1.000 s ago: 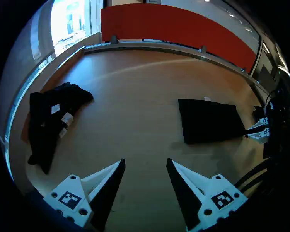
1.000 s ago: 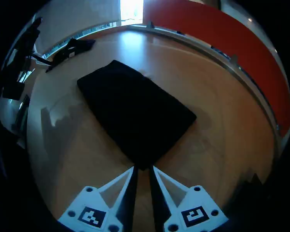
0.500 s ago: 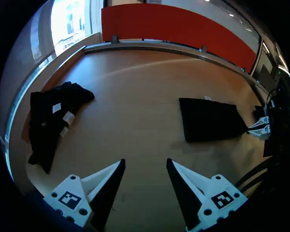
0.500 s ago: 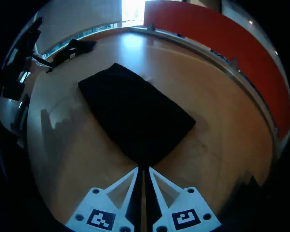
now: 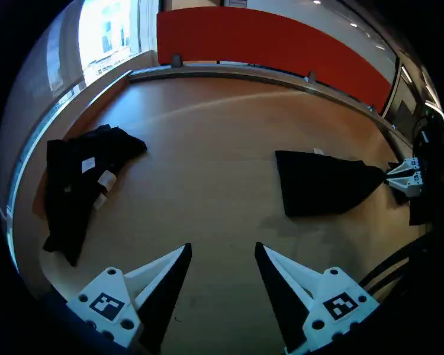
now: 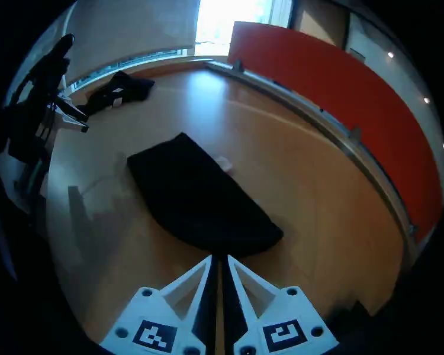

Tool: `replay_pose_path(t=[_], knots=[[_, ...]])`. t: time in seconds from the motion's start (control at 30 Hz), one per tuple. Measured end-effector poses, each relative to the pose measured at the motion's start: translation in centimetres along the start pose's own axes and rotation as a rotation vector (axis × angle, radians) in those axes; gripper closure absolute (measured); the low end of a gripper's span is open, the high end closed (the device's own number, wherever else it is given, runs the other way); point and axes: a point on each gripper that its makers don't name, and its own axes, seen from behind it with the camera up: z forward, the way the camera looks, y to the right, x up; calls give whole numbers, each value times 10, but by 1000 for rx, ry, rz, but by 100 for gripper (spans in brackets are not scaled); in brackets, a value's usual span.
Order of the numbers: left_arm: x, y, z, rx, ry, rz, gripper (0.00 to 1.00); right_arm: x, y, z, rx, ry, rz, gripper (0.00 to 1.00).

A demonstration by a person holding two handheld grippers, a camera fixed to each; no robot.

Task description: Fold towel

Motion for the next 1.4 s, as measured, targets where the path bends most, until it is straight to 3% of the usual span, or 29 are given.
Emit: replay_pose_path(t=[0.47, 0.8, 1.1, 1.4], knots=[[3, -2, -2, -17, 13, -5, 22, 82, 0, 2, -4, 87, -98, 96], [3, -5, -4, -24, 22, -17, 22, 103, -11, 14, 19, 90, -129, 96], [7, -8, -14, -32, 42, -52, 22, 133, -38, 38, 84, 88, -216, 97], [7, -7, -28, -38, 63, -85, 22, 155, -88, 73, 180, 73, -296, 96]])
